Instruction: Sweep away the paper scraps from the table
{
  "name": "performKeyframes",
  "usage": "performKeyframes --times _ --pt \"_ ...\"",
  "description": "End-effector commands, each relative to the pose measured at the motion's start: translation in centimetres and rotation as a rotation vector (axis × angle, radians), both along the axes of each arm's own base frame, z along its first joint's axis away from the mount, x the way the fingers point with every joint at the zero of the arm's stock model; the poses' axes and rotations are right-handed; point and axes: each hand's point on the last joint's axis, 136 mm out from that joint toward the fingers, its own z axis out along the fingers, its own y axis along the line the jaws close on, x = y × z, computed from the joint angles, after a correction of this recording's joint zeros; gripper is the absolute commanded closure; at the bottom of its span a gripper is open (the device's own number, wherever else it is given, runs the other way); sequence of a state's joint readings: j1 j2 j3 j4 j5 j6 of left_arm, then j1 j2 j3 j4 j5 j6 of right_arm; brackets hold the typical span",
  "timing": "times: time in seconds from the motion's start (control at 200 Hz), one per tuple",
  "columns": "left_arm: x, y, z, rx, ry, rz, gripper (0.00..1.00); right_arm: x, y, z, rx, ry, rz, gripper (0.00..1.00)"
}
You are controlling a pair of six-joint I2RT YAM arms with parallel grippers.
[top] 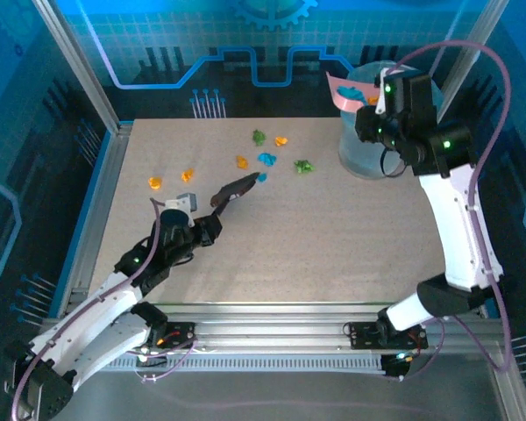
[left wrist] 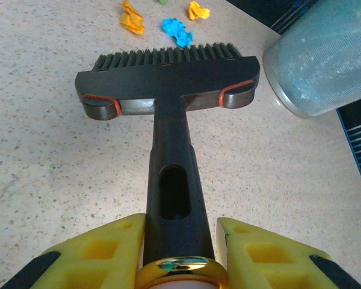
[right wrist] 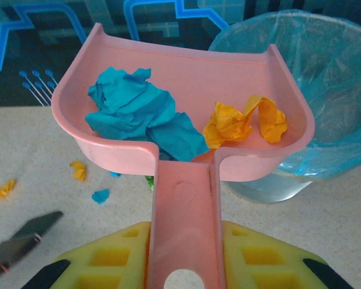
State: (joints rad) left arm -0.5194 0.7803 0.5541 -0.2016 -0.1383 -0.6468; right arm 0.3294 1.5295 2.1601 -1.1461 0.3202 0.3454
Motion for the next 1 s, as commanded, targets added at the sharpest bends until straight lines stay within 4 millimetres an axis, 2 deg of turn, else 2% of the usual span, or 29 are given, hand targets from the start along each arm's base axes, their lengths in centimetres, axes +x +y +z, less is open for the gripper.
performKeyframes --times 0.0,0.12,0.21,0.37,0.45,0.56,0.865,0.995 --pt "1.0 -1.0 2.5 -0.018 -0.133 -0.027 1.0 1.1 -0.8 -0.5 0.128 0.078 -0.019 1.0" --pt "0.7 -1.1 2.2 -0.012 -0.142 -0.036 1.0 3.5 -2.4 -1.3 0.207 0.111 -0.081 1.0" --pt "0.6 -1.0 2.4 -0.017 -0.163 -0.037 1.0 5.1 -3.6 -1.9 0.329 0.134 -0.122 1.0" --pt "0.5 -0.7 2.5 -0.017 -0.177 -0.025 1.0 7.0 -5.3 -1.5 0.483 0.108 -0.167 1.0" --pt "0.5 -0.7 2.4 -0.019 -0.177 -0.024 1.0 7.4 -6.2 -1.0 0.526 0.094 -0.199 1.0" --pt "0.5 -0.6 2.3 -0.016 -0.175 -0.021 1.0 8.1 -7.2 -1.5 0.648 0.127 -0.245 1.0" --pt "0.5 -0.1 2.5 -0.011 -0.186 0.001 1.0 8.4 -8.0 -2.5 0.893 0.209 -0.337 1.0" --pt "0.5 -0.1 2.4 -0.008 -0.184 0.002 1.0 8.6 -8.1 -2.1 0.965 0.21 -0.345 1.0"
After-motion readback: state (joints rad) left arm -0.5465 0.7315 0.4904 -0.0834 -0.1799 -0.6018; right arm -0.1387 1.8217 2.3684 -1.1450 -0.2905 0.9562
